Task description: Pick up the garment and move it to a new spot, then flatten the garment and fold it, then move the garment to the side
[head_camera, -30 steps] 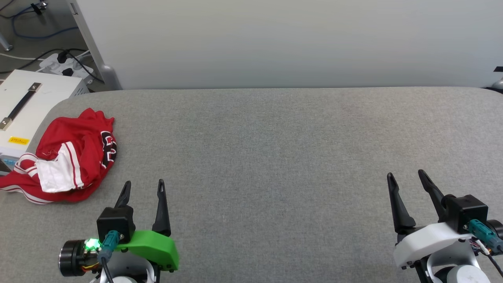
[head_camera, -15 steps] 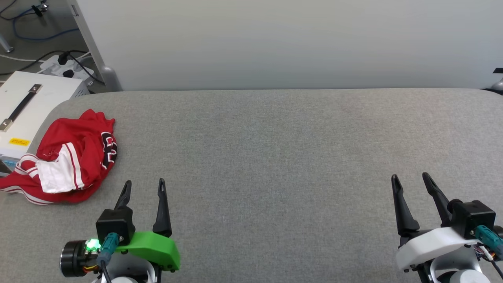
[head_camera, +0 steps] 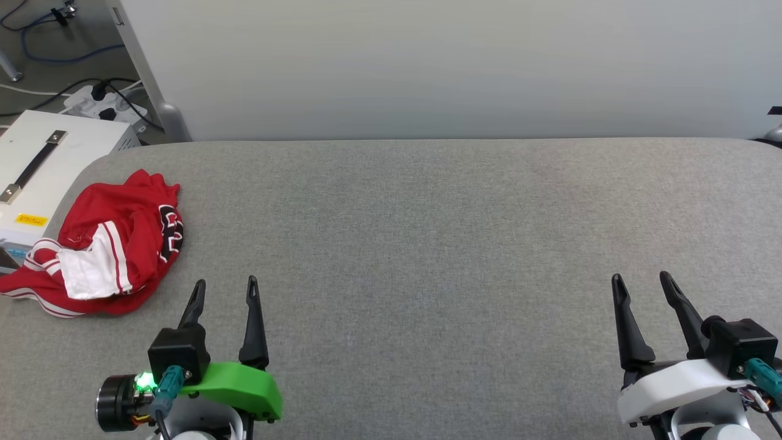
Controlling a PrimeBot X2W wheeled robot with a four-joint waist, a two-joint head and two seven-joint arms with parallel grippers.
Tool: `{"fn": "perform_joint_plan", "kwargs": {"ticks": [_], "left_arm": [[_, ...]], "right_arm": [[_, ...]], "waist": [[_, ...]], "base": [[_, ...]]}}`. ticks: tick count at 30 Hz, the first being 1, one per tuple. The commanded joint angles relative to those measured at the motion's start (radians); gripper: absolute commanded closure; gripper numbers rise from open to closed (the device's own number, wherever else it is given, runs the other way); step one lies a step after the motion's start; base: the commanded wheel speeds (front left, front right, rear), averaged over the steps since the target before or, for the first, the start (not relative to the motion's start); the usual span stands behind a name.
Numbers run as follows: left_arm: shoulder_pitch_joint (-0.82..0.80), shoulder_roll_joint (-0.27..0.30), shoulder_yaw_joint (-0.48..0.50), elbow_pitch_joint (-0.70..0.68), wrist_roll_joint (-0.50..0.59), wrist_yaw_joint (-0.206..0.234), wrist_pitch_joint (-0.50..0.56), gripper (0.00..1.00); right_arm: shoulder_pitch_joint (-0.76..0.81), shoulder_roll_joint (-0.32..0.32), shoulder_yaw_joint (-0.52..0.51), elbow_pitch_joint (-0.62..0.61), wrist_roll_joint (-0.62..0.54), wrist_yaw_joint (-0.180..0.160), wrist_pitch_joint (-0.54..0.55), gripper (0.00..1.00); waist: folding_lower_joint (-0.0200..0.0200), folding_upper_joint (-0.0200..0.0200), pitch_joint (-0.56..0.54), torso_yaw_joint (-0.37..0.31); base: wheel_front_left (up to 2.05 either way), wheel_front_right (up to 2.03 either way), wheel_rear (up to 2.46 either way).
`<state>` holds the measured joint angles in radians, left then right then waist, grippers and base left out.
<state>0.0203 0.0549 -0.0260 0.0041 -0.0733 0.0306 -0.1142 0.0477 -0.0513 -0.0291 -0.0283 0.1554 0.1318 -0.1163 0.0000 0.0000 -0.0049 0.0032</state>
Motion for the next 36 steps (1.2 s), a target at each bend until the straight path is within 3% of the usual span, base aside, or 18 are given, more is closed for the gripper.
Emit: {"fn": "perform_joint_plan", "kwargs": {"ticks": [1, 36], "left_arm": [[0.009, -0.002, -0.001, 0.003, -0.010, 0.004, -0.011, 0.00], [0.013, -0.004, -0.017, 0.033, -0.036, 0.020, -0.084, 0.00]], "right_arm": [[0.015, 0.001, -0.004, 0.002, 0.012, -0.001, -0.011, 0.00], [0.047, 0.001, -0.001, 0.003, 0.038, -0.001, -0.082, 0.00]], "waist": [[0.0000, 0.0000, 0.001, 0.000], [0.0000, 0.0000, 0.010, 0.030]], "base": [[0.00, 0.00, 0.00], [0.00, 0.00, 0.00]]}}
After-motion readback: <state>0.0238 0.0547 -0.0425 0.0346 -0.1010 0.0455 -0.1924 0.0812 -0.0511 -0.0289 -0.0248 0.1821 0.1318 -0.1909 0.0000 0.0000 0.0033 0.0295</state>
